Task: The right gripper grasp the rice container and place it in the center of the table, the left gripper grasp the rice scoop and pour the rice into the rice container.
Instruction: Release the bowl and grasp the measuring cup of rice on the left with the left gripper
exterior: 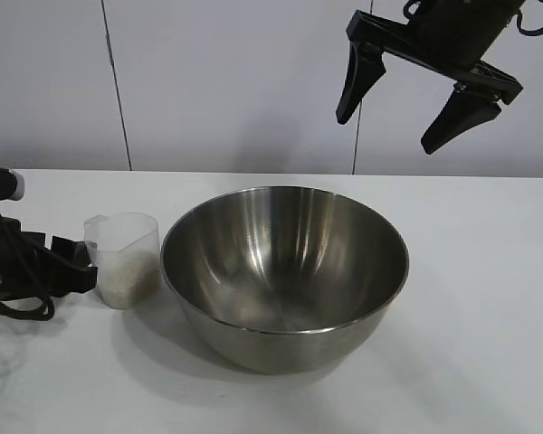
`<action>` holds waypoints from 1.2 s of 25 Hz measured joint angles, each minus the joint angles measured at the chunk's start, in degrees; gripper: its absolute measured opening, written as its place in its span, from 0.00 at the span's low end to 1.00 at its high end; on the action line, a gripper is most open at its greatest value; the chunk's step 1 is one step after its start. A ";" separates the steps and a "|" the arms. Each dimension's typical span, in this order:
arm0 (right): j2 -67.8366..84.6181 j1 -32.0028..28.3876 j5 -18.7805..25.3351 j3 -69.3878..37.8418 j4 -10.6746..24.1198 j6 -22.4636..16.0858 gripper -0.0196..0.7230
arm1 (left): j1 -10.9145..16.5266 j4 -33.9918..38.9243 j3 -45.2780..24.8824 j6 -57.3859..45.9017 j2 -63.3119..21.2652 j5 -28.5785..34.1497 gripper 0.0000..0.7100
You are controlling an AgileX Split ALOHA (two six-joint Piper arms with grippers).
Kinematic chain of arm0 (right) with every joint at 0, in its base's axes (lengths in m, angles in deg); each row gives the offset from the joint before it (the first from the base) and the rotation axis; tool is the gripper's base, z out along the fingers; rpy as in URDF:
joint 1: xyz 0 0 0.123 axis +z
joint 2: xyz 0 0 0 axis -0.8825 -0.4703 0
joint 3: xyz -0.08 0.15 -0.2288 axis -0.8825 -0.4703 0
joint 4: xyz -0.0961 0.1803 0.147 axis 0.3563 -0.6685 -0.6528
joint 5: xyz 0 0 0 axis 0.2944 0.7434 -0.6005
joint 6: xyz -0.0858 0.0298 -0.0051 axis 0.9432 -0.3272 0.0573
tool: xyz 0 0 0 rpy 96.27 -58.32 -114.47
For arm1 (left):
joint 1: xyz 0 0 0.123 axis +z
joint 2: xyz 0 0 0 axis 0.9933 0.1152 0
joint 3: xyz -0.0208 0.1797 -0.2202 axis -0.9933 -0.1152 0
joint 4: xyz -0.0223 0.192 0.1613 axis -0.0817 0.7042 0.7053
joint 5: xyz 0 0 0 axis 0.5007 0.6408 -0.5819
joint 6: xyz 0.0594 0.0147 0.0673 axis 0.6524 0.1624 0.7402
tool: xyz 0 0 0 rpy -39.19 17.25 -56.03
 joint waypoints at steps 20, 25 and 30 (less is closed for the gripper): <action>0.00 0.00 0.05 0.00 -0.23 0.00 0.94 | 0.00 5.66 2.13 0.47 0.00 0.00 0.63; 0.00 0.00 0.05 0.00 -0.64 0.00 0.92 | 0.00 5.85 2.13 0.41 0.00 0.00 0.63; 0.00 0.00 0.05 0.00 -0.68 0.00 0.92 | 0.00 5.85 2.19 -0.25 0.00 0.00 0.63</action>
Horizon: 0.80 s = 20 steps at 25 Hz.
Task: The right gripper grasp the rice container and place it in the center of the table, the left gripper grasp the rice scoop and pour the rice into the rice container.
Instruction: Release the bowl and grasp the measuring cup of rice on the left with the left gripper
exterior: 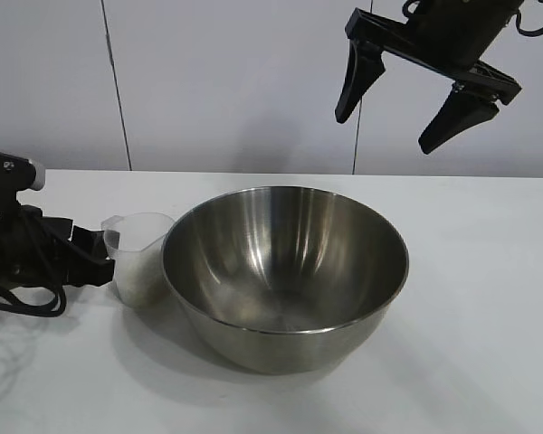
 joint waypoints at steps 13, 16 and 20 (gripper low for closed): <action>0.00 0.00 0.00 0.00 -0.19 0.00 0.92 | 0.00 0.11 0.95 -1.94 0.00 0.00 0.46; 0.00 0.00 0.00 0.00 -0.19 0.00 0.92 | 0.00 0.15 0.95 -1.94 0.00 0.00 0.35; 0.00 0.00 0.00 0.00 -0.19 0.00 0.92 | 0.00 0.25 0.95 -1.94 0.00 0.00 0.31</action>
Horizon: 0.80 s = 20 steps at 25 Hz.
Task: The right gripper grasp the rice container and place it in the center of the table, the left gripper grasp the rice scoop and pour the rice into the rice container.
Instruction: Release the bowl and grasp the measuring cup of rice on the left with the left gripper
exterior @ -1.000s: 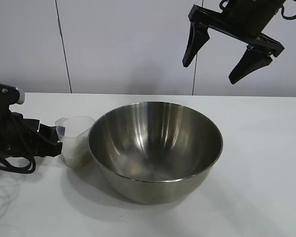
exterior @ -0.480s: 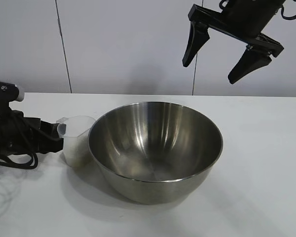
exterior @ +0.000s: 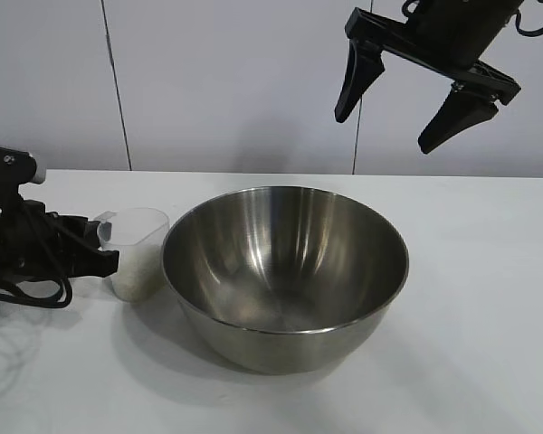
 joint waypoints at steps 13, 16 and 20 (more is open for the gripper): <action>0.00 0.00 -0.05 0.00 0.00 0.00 0.92 | 0.00 2.59 0.65 -0.16 0.00 0.00 0.09; 0.00 0.00 -0.05 0.00 0.00 0.00 0.92 | 0.00 4.67 1.73 -0.16 0.00 0.12 0.03; 0.00 0.00 -0.05 0.00 0.00 0.00 0.92 | 0.00 5.98 2.20 -0.16 0.00 0.18 0.02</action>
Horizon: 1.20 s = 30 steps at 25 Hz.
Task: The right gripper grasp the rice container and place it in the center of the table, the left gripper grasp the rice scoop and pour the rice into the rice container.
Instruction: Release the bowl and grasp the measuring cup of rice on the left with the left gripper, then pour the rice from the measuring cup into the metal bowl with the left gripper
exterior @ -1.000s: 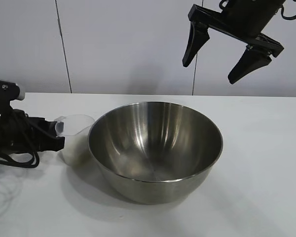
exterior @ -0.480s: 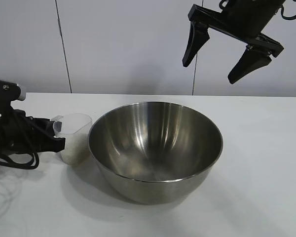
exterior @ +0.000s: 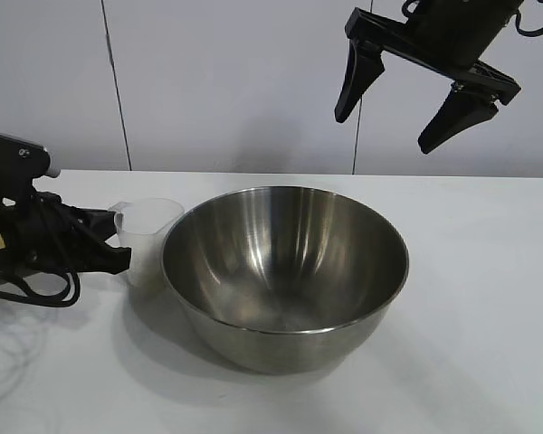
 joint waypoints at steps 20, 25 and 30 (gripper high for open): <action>0.00 0.00 0.00 0.00 0.00 0.00 0.92 | 0.00 0.23 0.00 3.06 -10.09 1.89 0.02; 0.00 0.00 0.00 0.00 0.00 0.00 0.92 | 0.00 1.04 0.27 8.15 -17.00 8.07 0.02; 0.00 0.00 0.05 0.00 0.00 0.00 0.92 | 0.00 4.65 3.07 12.10 -22.87 17.82 0.02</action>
